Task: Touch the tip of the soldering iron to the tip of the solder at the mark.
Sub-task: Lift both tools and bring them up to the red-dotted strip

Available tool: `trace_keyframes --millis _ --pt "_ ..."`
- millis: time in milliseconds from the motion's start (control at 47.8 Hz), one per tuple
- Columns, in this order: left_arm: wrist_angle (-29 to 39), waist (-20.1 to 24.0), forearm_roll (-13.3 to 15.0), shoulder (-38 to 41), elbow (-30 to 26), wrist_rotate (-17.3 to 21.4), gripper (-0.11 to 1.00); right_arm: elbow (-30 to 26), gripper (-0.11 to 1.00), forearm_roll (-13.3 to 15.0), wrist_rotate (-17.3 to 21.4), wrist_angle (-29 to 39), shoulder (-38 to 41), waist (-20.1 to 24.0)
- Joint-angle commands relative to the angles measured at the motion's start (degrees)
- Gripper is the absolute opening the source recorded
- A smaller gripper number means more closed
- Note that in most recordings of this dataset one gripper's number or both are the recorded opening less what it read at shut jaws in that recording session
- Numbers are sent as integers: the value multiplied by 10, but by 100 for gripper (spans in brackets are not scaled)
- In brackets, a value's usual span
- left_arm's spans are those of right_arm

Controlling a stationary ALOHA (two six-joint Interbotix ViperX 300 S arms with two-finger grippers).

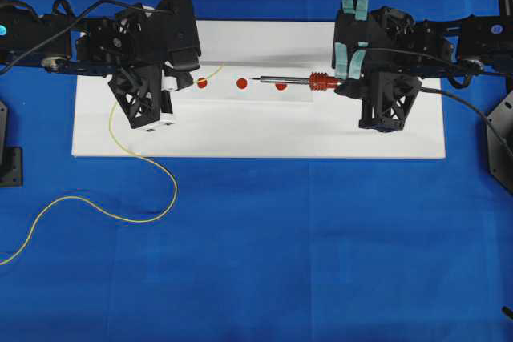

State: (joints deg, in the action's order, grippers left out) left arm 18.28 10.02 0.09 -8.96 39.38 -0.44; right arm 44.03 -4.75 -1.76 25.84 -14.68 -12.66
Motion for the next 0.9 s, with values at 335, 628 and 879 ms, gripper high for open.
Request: trace_keyframes --millis 335,628,879 --pt "-1 -2 -1 -15 4 -9 3 -14 6 2 0 -2 -4 -1" --pt "6 -11 -1 -43 50 -46 3 -14 6 2 0 -4 -4 -1" --pt "-11 -22 -1 -40 69 -68 3 -13 6 2 0 -8 -4 -1"
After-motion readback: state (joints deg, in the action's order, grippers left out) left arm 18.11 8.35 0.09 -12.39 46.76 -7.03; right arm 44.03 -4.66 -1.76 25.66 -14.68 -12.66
